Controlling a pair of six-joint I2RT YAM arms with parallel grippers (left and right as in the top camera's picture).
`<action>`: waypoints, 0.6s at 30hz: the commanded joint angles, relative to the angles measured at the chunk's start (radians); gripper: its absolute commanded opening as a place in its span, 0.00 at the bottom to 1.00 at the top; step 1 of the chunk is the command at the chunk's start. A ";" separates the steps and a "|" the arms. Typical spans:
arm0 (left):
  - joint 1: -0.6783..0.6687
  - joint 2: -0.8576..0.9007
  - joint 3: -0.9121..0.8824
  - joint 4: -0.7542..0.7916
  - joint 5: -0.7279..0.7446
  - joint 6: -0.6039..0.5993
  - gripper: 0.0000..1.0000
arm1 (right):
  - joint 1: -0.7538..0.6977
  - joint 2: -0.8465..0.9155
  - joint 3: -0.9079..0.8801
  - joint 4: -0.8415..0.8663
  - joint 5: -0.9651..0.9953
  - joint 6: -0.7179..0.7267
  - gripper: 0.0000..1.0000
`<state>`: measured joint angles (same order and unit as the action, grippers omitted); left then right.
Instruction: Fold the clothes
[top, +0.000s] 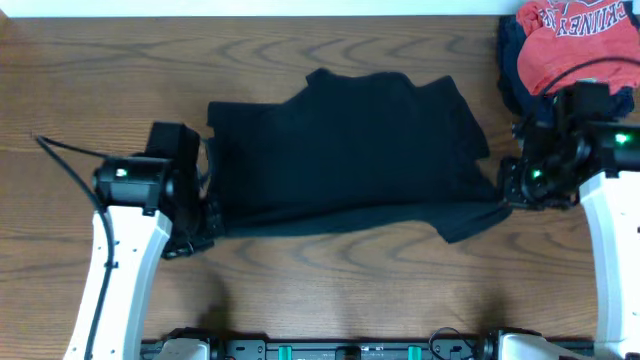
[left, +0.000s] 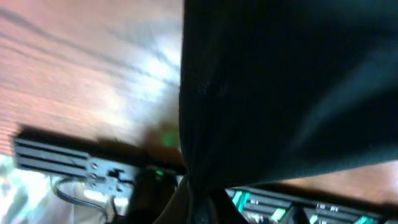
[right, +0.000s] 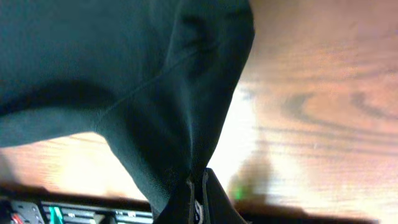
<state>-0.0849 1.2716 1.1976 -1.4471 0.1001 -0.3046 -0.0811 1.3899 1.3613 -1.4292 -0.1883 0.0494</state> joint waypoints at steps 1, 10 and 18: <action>0.005 -0.005 -0.068 0.005 0.043 -0.016 0.07 | -0.010 -0.029 -0.063 0.010 0.005 0.024 0.01; 0.005 -0.005 -0.126 0.024 0.048 -0.076 0.07 | -0.009 -0.029 -0.160 0.062 0.004 0.028 0.01; 0.005 -0.003 -0.130 0.160 0.046 -0.125 0.07 | -0.009 -0.028 -0.166 0.202 0.004 0.024 0.01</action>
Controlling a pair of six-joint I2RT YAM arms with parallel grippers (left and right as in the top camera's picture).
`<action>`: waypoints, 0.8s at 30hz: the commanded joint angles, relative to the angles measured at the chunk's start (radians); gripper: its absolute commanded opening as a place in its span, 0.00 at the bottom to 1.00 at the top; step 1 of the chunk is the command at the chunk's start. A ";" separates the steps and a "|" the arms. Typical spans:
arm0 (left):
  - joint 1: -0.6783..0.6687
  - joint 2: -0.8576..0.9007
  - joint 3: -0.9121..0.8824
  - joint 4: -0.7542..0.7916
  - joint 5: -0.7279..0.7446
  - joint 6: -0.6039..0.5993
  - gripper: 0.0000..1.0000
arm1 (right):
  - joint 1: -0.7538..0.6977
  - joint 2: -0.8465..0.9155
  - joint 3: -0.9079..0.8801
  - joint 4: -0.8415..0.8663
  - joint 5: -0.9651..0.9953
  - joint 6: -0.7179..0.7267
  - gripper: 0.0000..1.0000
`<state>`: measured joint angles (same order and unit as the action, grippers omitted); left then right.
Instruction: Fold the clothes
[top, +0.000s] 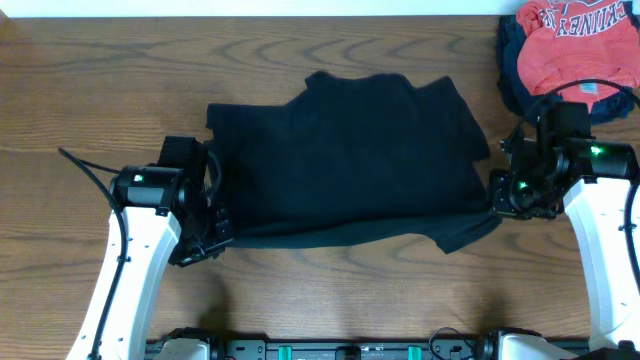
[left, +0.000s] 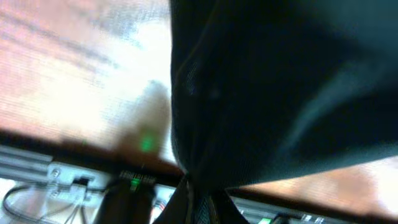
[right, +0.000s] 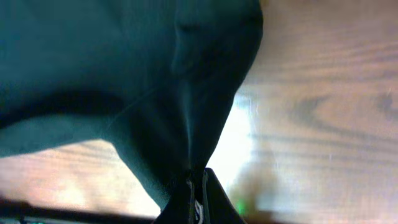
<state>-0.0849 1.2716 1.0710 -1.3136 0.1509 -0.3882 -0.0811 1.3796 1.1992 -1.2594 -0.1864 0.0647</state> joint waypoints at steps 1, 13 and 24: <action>0.005 -0.003 -0.004 0.040 -0.005 -0.044 0.07 | -0.009 -0.018 -0.004 0.045 0.003 0.009 0.01; 0.005 0.023 -0.040 0.230 -0.119 -0.063 0.07 | -0.009 0.050 -0.004 0.216 0.002 0.009 0.01; 0.005 0.158 -0.040 0.446 -0.145 -0.062 0.07 | -0.009 0.158 -0.004 0.401 -0.017 0.026 0.01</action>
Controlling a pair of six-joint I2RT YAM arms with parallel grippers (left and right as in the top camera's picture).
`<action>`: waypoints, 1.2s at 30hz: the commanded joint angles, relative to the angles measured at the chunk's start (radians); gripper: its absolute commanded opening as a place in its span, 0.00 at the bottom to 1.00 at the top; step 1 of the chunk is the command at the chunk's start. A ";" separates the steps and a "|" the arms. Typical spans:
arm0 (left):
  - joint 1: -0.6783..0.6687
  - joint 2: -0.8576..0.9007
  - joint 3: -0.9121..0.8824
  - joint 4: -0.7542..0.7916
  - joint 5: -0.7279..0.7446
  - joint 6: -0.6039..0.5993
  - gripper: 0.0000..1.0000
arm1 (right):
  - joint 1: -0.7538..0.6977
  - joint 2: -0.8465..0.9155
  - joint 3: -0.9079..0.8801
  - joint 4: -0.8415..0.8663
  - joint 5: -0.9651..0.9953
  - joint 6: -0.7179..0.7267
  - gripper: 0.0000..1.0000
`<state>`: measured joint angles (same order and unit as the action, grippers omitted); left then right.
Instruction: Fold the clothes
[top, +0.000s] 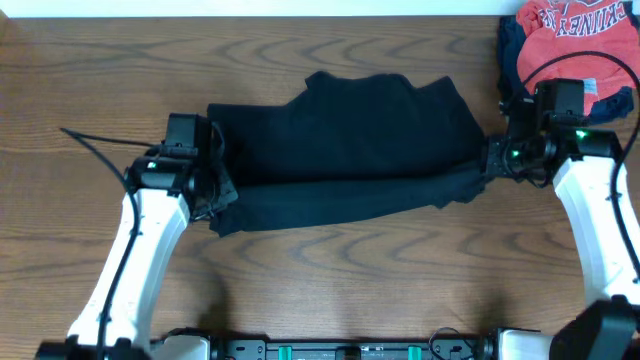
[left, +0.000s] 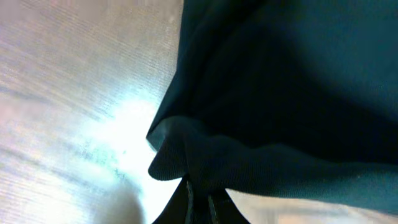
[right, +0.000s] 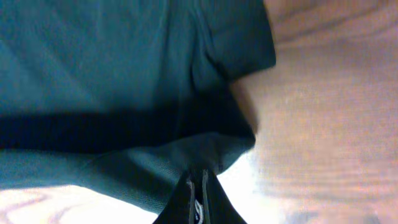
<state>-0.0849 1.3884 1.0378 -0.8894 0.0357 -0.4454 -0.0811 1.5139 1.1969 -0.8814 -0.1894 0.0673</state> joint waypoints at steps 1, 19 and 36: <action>0.005 0.068 -0.006 0.050 -0.030 -0.005 0.07 | -0.009 0.036 -0.002 0.053 -0.021 0.034 0.01; 0.005 0.245 -0.006 0.200 -0.029 -0.001 0.41 | 0.006 0.172 -0.002 0.212 -0.040 0.062 0.41; 0.059 0.138 0.187 0.117 -0.016 0.173 0.79 | 0.012 0.118 0.313 -0.005 -0.024 -0.030 0.61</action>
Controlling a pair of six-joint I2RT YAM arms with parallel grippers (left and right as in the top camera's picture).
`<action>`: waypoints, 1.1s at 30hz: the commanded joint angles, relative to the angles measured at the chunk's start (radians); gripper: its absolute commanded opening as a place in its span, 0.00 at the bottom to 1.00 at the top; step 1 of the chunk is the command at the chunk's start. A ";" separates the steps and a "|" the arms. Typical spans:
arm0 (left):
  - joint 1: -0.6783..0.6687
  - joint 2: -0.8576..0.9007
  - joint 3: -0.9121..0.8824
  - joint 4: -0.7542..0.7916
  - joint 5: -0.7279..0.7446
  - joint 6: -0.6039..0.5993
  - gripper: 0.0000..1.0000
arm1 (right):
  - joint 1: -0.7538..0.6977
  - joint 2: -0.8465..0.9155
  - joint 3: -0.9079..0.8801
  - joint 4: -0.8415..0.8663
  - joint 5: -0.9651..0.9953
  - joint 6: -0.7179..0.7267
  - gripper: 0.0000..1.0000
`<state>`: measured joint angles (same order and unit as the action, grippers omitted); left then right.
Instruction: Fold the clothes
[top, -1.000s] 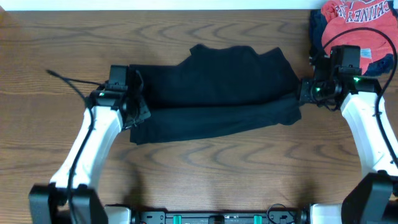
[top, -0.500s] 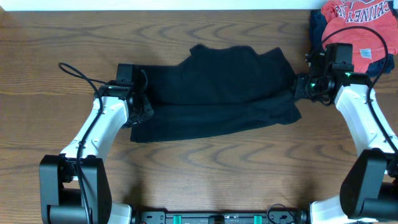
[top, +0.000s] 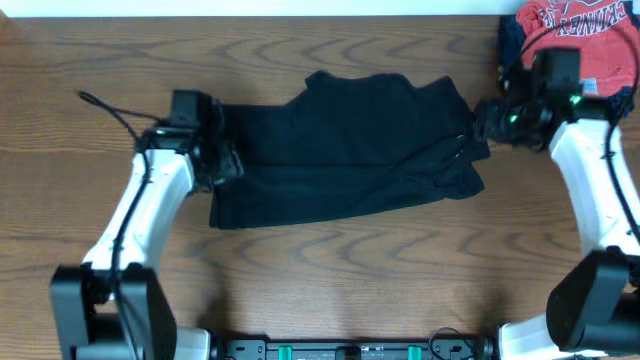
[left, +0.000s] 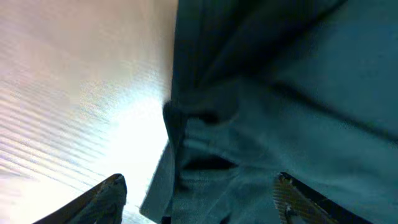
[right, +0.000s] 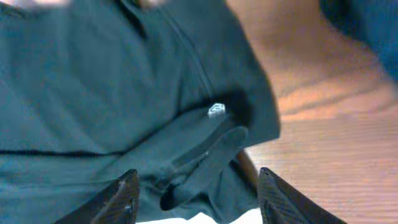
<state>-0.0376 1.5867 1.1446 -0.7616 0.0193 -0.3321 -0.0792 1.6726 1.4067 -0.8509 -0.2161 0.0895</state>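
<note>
A black T-shirt (top: 345, 150) lies across the middle of the wooden table, its lower part doubled up over itself into a band. My left gripper (top: 222, 158) hangs open over the shirt's left edge; its fingers (left: 106, 198) straddle bunched cloth (left: 205, 162) without gripping it. At the shirt's right edge my right gripper (top: 478, 122) is open too, its fingers (right: 118, 200) wide apart above a rumpled sleeve (right: 205, 158) with a small white tag (right: 216, 110).
A heap of clothes, red-orange (top: 570, 40) on dark blue, sits in the far right corner just behind my right arm. Bare wood (top: 330, 280) runs along the near side of the shirt. A thin cable (top: 110, 108) trails off my left arm.
Both grippers have opened and let the shirt's hem go. They now sit farther back, near the shirt's upper corners. The folded-over cloth lies flat, rumpled at the right sleeve.
At first both grippers were shut on the shirt's near corners, low at the front. Then they were a little farther back with the hem raised. Later the hem lay halfway up the shirt, and now it rests there released.
</note>
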 joint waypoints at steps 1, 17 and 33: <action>0.011 -0.069 0.109 -0.022 0.014 0.076 0.79 | 0.014 -0.040 0.137 -0.060 0.002 -0.063 0.63; 0.121 0.291 0.507 -0.013 0.182 0.297 0.78 | 0.159 -0.040 0.306 -0.198 0.037 -0.093 0.65; 0.151 0.528 0.529 0.206 0.201 0.578 0.78 | 0.157 -0.040 0.306 -0.220 0.037 -0.045 0.63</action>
<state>0.1097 2.0808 1.6470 -0.5663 0.2108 0.1719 0.0761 1.6432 1.6955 -1.0672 -0.1856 0.0223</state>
